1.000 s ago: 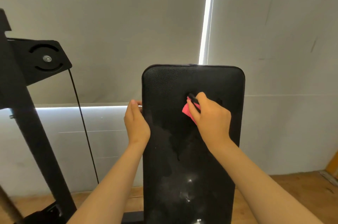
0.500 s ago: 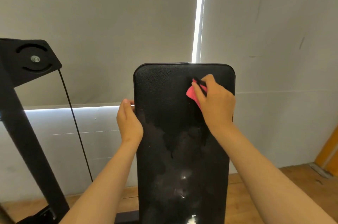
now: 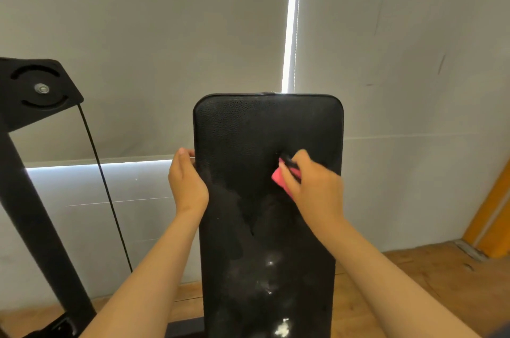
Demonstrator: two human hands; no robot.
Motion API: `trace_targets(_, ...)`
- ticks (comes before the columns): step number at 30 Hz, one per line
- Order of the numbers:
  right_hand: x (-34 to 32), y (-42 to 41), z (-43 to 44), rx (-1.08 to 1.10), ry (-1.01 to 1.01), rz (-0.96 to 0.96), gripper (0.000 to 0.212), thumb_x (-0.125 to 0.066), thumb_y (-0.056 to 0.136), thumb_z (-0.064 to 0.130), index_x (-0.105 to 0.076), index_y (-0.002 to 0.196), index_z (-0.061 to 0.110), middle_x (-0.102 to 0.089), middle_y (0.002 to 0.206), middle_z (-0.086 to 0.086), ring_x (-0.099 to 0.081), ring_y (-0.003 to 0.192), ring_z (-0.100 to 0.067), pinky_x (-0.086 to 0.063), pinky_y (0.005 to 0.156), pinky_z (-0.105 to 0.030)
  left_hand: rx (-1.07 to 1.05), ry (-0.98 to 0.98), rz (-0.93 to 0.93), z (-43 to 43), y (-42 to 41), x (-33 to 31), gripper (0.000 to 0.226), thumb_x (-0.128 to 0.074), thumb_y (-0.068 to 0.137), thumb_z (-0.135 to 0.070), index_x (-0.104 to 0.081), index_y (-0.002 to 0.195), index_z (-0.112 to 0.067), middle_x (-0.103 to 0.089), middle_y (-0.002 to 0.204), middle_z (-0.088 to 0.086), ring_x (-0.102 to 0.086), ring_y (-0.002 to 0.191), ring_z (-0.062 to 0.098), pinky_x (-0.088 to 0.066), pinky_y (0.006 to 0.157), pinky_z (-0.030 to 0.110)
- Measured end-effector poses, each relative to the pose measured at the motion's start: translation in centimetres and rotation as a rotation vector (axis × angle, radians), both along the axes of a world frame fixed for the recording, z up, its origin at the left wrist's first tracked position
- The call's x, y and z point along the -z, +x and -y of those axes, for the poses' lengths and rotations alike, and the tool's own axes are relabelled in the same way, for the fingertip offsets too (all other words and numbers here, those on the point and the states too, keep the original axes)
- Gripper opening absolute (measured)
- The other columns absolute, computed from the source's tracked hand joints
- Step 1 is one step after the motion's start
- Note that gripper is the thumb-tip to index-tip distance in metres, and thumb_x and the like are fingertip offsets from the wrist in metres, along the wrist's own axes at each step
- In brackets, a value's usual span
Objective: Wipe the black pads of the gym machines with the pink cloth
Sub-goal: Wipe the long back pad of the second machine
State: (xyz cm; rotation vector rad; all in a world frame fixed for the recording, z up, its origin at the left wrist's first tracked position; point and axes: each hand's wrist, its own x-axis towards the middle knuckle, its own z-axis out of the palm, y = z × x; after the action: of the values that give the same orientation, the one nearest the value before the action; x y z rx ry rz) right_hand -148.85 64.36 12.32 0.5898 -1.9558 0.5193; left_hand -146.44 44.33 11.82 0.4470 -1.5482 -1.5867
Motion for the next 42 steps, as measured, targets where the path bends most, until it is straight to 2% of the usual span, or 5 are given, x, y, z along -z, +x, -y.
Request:
trace_targets(5,-4.7,-2.0,0.0,0.015,-0.127,0.030,0.027,-0.057,0.093,0.036,-0.054,0.086,0.011,-0.056,0.059,0.000,-0.051,0.047,-0.016,-0.031,0.043,-0.024,-0.004,0.000,0.000,-0.1,0.0,-0.1,0.037,-0.025,0.105,-0.033,-0.055,0.096,-0.012,-0.060,0.096,0.012,-0.055,0.090,0.019,-0.045,0.078,0.029)
trace_targets(16,4.1,0.5,-1.3,0.043,0.089,0.190,0.031,-0.084,0.073,0.027,-0.056,0.076,0.014,-0.055,0.053,0.004,-0.050,0.040,-0.009,-0.030,0.037,-0.016,-0.003,-0.013,-0.001,0.0,0.0,0.0,0.036,-0.026,0.104,-0.031,-0.053,0.092,-0.011,-0.057,0.090,0.009,-0.052,0.080,0.013,-0.043,0.068,0.022)
trace_targets(28,-1.7,-2.5,-2.2,0.149,-0.134,0.102,0.024,-0.065,0.090,0.026,-0.050,0.082,0.010,-0.043,0.057,0.003,-0.037,0.043,-0.016,-0.013,0.043,-0.017,-0.014,-0.053,0.018,-0.4,0.3,-0.4,0.037,-0.028,0.104,-0.023,-0.039,0.069,-0.022,-0.041,0.071,-0.001,-0.040,0.065,0.010,-0.035,0.060,0.018)
trace_targets(36,4.5,0.8,-3.3,0.123,-0.008,0.322,0.027,-0.079,0.079,0.024,-0.054,0.080,0.014,-0.042,0.058,0.011,-0.034,0.044,-0.004,-0.012,0.043,-0.009,-0.016,-0.077,0.016,0.0,0.0,0.0,0.030,-0.028,0.105,-0.024,-0.047,0.087,-0.009,-0.047,0.078,0.001,-0.045,0.070,0.010,-0.038,0.063,0.019)
trace_targets(42,-2.2,-1.9,-4.7,0.114,-0.259,0.174,0.024,-0.059,0.094,0.032,-0.055,0.090,0.009,-0.052,0.062,0.000,-0.039,0.051,-0.018,-0.025,0.049,-0.026,0.010,-0.085,-0.022,-0.1,0.2,0.0,0.034,-0.030,0.105,-0.032,-0.050,0.091,-0.007,-0.049,0.081,0.000,-0.047,0.073,0.007,-0.039,0.069,0.020)
